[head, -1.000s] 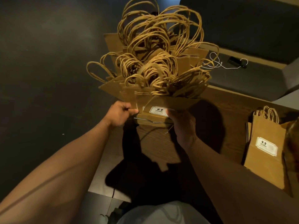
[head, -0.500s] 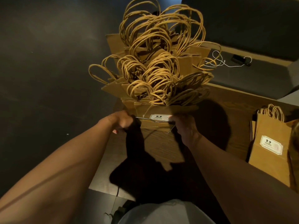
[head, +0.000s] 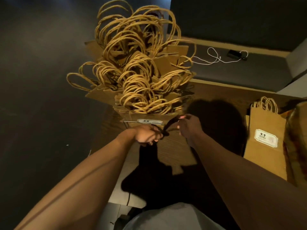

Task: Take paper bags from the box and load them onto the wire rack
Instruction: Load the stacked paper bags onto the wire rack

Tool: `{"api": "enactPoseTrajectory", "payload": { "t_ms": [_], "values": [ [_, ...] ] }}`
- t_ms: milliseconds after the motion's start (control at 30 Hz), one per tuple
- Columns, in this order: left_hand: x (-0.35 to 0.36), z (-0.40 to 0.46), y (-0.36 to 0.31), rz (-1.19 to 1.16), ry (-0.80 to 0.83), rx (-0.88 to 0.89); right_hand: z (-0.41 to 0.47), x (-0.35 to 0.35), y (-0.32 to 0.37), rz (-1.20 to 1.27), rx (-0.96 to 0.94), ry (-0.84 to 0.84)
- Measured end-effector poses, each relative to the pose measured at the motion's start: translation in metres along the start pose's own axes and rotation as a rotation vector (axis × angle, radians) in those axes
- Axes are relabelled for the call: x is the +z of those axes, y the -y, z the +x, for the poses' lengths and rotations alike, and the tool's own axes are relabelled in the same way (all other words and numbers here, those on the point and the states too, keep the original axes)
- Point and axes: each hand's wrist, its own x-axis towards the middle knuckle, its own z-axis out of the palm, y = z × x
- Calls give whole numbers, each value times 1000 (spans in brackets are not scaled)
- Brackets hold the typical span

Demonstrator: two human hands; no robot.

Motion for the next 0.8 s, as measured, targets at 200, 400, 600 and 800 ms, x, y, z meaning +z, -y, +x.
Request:
{"api": "enactPoseTrajectory", "payload": {
  "t_ms": [200,400,600,800],
  "values": [
    [59,30,-62,-90,30,-6,7,-59,-10,16,-15,-135],
    [121,54,-129,157,-27,128,21,-134,-29,106,26,-280],
    [182,90,-174,136,22,138,29,-215,-58,199,115,-389],
    [238,136,-192,109,-67,73,31,-283,-89,133,152,-516]
  ]
}}
